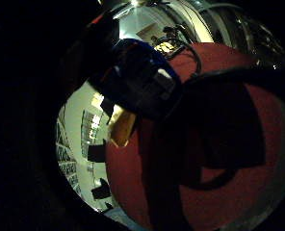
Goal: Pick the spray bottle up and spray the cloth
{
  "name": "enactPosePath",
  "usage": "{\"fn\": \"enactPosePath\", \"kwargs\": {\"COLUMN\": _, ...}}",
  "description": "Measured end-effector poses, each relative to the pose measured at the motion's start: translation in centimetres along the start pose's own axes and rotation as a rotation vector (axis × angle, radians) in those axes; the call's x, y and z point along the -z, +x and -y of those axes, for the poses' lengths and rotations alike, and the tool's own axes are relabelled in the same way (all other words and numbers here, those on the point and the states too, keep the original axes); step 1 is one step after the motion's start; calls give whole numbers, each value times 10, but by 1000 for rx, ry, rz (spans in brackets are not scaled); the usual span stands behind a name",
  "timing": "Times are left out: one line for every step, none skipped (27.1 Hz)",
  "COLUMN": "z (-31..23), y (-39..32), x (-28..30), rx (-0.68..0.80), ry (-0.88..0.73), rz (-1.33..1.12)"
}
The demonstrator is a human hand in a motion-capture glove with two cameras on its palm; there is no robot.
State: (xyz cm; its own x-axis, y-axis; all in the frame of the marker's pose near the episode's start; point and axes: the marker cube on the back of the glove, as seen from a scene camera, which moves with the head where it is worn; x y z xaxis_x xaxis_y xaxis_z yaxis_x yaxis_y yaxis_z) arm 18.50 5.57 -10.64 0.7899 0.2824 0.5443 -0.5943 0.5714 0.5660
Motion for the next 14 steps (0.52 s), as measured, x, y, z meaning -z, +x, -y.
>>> {"fn": "enactPosePath", "kwargs": {"z": 8, "y": 3, "x": -4, "rx": -35, "ry": 22, "rz": 0}}
{"fn": "enactPosePath", "kwargs": {"z": 14, "y": 6, "x": -8, "rx": -66, "ry": 36, "rz": -1}}
{"fn": "enactPosePath", "kwargs": {"z": 20, "y": 10, "x": -11, "rx": -90, "ry": 41, "rz": -4}}
{"fn": "enactPosePath", "kwargs": {"z": 24, "y": 13, "x": -15, "rx": -110, "ry": 42, "rz": -6}}
{"fn": "enactPosePath", "kwargs": {"z": 28, "y": 16, "x": -19, "rx": -125, "ry": 41, "rz": -6}}
{"fn": "enactPosePath", "kwargs": {"z": 31, "y": 19, "x": -23, "rx": -137, "ry": 41, "rz": -4}}
{"fn": "enactPosePath", "kwargs": {"z": 34, "y": 21, "x": -26, "rx": -147, "ry": 41, "rz": -2}}
{"fn": "enactPosePath", "kwargs": {"z": 37, "y": 23, "x": -29, "rx": -156, "ry": 43, "rz": -2}}
{"fn": "enactPosePath", "kwargs": {"z": 39, "y": 25, "x": -32, "rx": -164, "ry": 45, "rz": -5}}
{"fn": "enactPosePath", "kwargs": {"z": 41, "y": 26, "x": -35, "rx": -170, "ry": 50, "rz": -9}}
{"fn": "enactPosePath", "kwargs": {"z": 44, "y": 28, "x": -37, "rx": -175, "ry": 59, "rz": -14}}
{"fn": "enactPosePath", "kwargs": {"z": 46, "y": 30, "x": -39, "rx": -180, "ry": 71, "rz": -17}}
{"fn": "enactPosePath", "kwargs": {"z": 47, "y": 32, "x": -40, "rx": -184, "ry": 86, "rz": -17}}
{"fn": "enactPosePath", "kwargs": {"z": 48, "y": 34, "x": -42, "rx": -187, "ry": 103, "rz": -14}}
